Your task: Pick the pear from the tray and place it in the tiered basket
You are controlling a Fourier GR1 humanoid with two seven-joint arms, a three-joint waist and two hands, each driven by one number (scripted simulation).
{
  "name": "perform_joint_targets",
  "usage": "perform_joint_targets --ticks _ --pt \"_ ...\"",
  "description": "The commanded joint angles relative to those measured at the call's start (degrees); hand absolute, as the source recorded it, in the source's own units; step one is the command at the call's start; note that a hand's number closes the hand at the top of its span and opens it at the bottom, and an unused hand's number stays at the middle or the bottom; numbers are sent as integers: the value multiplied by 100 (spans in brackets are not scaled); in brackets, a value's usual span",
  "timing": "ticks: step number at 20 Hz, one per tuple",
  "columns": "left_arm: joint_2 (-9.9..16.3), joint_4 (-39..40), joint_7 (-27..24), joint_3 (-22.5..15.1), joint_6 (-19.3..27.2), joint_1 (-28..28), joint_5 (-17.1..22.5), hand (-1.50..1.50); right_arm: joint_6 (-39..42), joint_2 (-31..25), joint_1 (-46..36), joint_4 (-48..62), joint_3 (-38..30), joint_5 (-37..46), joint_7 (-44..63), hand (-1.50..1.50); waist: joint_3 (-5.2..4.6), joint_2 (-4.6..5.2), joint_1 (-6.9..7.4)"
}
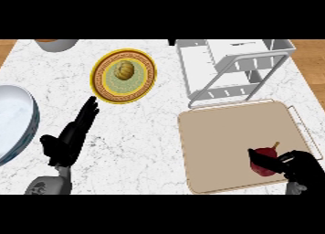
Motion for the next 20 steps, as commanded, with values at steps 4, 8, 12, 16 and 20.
perform_joint_targets --ticks 4,8,12,16,20 --pt "74 -33 43 21 -102 47 52 0 -1391 810 -33 -1442 168 1850 1536 150 43 14 120" --pt "-28 -49 -9 -178 -159 1 -30 0 -1426 824 -498 -2177 540 2875 1759 150 43 38 264" --pt "44 -18 23 -152 -253 -94 3 0 -663 830 -1170 -2500 1035 3858 2258 150 48 102 451" --pt "-60 41 -54 -232 -184 -198 -88 0 25 832 -2085 -2456 718 4073 2267 150 58 141 512" --pt "-199 -39 121 -371 -158 -254 -109 0 246 834 -3157 -2017 237 4189 2271 150 68 155 663"
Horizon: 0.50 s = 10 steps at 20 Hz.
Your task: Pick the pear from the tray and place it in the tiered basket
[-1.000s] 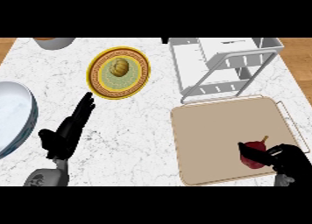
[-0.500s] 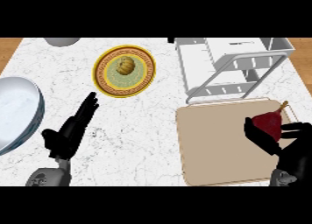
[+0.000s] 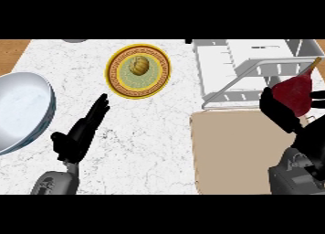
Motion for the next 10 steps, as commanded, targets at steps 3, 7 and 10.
perform_joint_targets --ticks 3,7,10 --pt "-28 46 -10 -43 -72 -123 3 0 881 5 -1503 553 -640 137 1403 150 15 26 70" --pt "-70 -21 86 -82 -80 -209 13 0 871 5 -2755 1447 -1344 79 1403 150 19 50 162" --pt "-91 98 78 8 12 -305 6 0 754 5 -3511 2233 -1933 117 1213 150 18 86 180"
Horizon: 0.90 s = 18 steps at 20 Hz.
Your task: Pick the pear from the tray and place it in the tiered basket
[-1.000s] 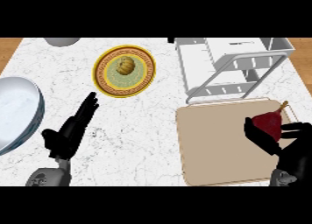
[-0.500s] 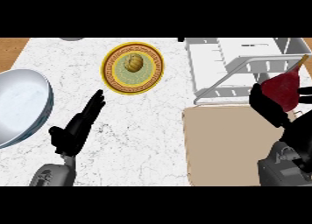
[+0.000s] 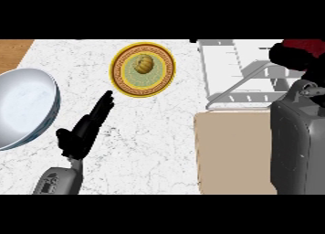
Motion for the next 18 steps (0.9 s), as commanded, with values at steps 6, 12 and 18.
perform_joint_targets --ticks 6,12,18 --pt "64 -77 127 50 -102 -70 74 0 -396 -21 -1779 2348 -1642 -170 694 150 14 39 -1" --pt "-126 53 -176 -121 66 87 -153 0 -1399 -495 -2248 3858 -2478 -427 10 150 17 84 24" --pt "-51 3 27 -25 30 -116 -95 0 -2203 -697 -2764 4879 -2940 -541 -253 150 19 86 73"
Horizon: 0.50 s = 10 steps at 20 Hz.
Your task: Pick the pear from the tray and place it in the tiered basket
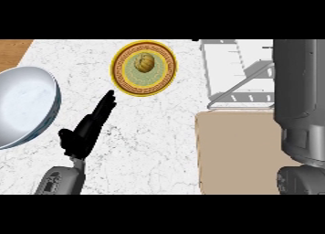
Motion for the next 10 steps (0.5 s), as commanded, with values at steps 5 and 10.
perform_joint_targets --ticks 5,10 --pt "-67 176 77 8 49 -239 -50 0 -1723 -168 -577 1146 -727 -467 209 150 1 23 -1" --pt "-74 44 -49 -70 -56 65 -11 0 -2372 47 -607 1015 -1612 -1109 492 150 8 3 47"
